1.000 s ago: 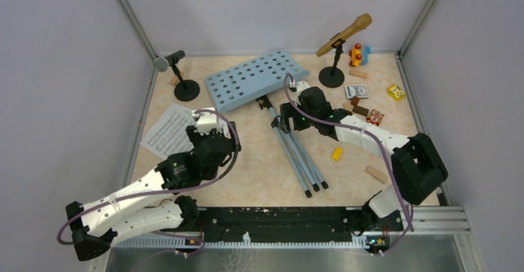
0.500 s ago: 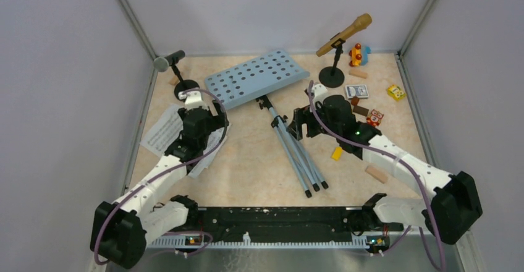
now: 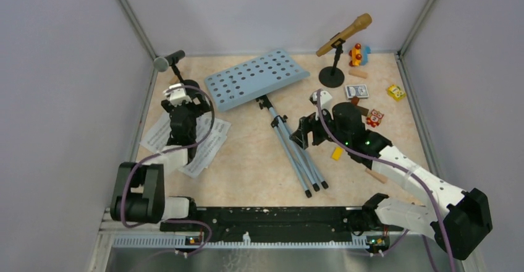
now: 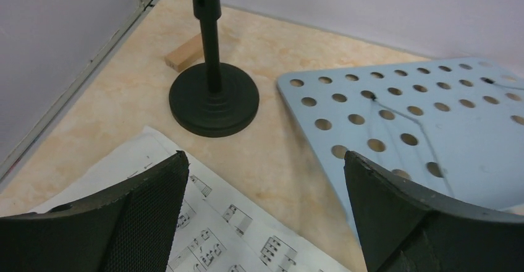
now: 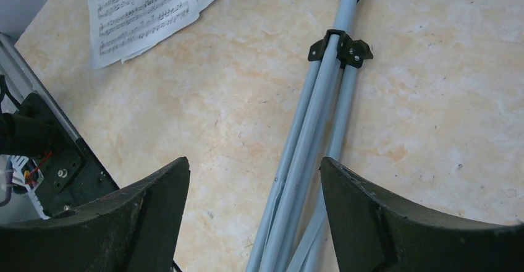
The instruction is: Pack up the instrument practice props
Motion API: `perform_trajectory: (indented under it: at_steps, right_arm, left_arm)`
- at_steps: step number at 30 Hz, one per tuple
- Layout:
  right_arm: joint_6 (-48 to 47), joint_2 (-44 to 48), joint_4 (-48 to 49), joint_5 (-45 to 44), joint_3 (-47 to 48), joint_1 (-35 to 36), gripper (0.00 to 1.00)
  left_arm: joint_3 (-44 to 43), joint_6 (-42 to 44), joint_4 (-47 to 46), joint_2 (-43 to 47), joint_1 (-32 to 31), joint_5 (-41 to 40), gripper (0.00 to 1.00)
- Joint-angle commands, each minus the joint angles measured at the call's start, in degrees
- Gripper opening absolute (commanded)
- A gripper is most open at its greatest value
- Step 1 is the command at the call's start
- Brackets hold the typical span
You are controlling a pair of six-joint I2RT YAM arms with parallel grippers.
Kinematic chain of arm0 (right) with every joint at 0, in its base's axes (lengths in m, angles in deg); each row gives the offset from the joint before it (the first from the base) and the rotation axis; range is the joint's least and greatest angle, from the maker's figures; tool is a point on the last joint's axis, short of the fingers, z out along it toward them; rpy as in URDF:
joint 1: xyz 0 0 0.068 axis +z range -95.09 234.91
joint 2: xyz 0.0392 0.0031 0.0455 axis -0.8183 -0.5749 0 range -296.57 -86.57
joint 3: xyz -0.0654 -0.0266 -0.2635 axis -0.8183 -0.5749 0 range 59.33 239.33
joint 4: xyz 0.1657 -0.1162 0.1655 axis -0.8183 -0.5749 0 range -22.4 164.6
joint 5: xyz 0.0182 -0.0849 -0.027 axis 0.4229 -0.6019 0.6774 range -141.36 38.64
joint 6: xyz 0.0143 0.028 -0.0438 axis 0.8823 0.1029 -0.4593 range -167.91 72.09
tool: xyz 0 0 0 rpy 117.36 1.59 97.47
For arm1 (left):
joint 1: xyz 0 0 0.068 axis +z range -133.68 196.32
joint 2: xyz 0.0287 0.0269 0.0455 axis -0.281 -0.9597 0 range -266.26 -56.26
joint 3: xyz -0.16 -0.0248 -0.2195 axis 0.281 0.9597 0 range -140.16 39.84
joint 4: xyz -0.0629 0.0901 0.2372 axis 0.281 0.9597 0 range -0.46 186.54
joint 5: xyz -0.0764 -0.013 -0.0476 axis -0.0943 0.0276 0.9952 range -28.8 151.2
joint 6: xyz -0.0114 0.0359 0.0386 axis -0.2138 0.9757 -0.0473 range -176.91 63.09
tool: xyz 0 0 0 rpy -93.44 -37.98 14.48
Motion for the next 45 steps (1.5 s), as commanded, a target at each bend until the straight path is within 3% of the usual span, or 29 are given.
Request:
perform_trajectory:
  at_steps: [1, 7, 20, 34, 36, 42, 45]
  right_arm:
    - [-1.8, 1.2, 1.0, 1.9, -0.4, 0.2, 0.76]
    - [-3.3, 0.0, 1.0, 2.8, 0.0, 0.2, 0.76]
    - [-4.8, -5.4, 4.0, 2.8, 0.9, 0.2, 0.76]
    - [-6.0, -7.7, 3.5, 1.9, 1.9, 0.2, 0.75]
    - [-6.2, -7.6, 3.1, 1.8, 1.9, 0.2, 0.75]
    - [-5.7, -6.6, 2.6, 1.3, 1.4, 0.2, 0.75]
    - [-5.3, -5.9, 2.5, 1.3, 0.9, 0.2, 0.74]
  left_arm:
    - [-1.4, 3.8, -15.5, -9.1, 3.9, 4.0, 0.99]
    - [-7.3, 4.8, -23.7, -22.2, 9.6, 10.8, 0.97]
    - [-23.3, 3.7, -30.6, -43.4, 15.0, 20.1, 0.87]
    - [-39.5, 2.2, -27.6, -55.8, 16.0, 21.9, 0.81]
    - [-41.9, 2.1, -26.6, -57.0, 16.0, 22.4, 0.73]
    - [-44.4, 3.3, -24.7, -57.6, 16.2, 24.7, 0.33]
    - [-43.2, 4.0, -25.4, -56.6, 16.3, 26.8, 0.03]
